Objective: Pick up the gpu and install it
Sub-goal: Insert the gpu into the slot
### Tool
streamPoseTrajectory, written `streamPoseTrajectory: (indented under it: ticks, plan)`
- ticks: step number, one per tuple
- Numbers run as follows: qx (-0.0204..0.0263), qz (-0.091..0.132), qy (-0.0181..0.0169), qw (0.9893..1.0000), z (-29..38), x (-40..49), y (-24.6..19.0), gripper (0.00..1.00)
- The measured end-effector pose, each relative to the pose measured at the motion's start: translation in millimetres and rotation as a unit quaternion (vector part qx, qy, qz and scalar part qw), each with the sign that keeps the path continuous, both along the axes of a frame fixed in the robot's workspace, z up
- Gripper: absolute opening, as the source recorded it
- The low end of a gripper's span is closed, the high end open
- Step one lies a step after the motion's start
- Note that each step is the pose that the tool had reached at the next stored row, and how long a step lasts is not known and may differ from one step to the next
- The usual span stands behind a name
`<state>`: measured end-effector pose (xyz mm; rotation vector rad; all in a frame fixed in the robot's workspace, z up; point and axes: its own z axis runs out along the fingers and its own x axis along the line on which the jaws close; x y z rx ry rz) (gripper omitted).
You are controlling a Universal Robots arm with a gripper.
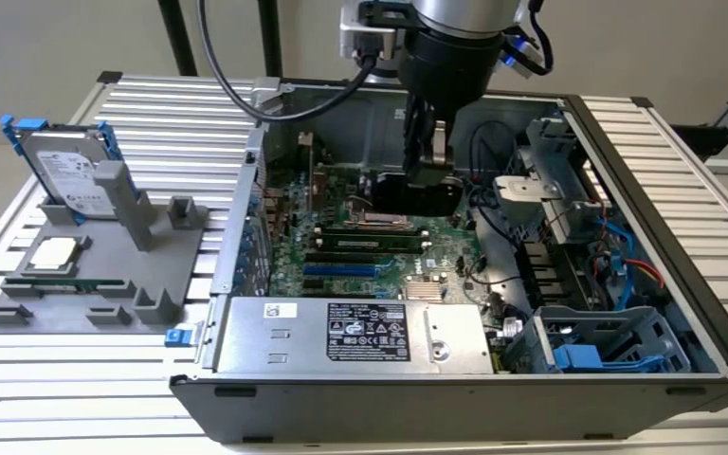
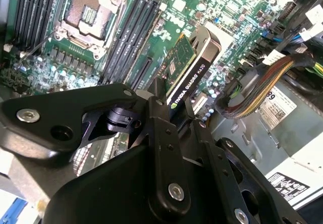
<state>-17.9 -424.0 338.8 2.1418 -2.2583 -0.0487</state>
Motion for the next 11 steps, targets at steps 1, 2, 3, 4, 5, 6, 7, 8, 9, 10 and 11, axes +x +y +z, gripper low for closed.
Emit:
streamPoseTrajectory:
  ticks: [1,2,3,4,5,6,7,8,9,10,11]
  plan:
    - [0.0000,0.000,0.0000,1.0000,-0.3,0.0,-0.2,0.00]
    - [0.0000,0.000,0.0000,1.0000,-0.7,0.0,-0.6,0.00]
    - [0.0001,0.000,0.0000,1.0000,-1.2,0.0,-1.0,0.00]
    - [0.0000,0.000,0.0000,1.0000,-1.4,0.0,-1.6,0.00]
    - [0.0000,0.000,0.0000,1.0000,-1.7,0.1,-2.3,0.00]
    - [0.0000,0.000,0.0000,1.0000,-2.1,0.0,-3.3,0.00]
    - [0.0000,0.000,0.0000,1.0000,-2.4,0.0,-4.2,0.00]
    - [0.0000,0.000,0.0000,1.0000,-2.8,0.0,-5.0,0.00]
    - [0.0000,0.000,0.0000,1.0000,-3.2,0.0,-5.8,0.00]
    - [0.0001,0.000,0.0000,1.0000,-3.7,0.0,-6.3,0.00]
    - [0.0001,0.000,0.0000,1.0000,-4.2,0.0,-6.7,0.00]
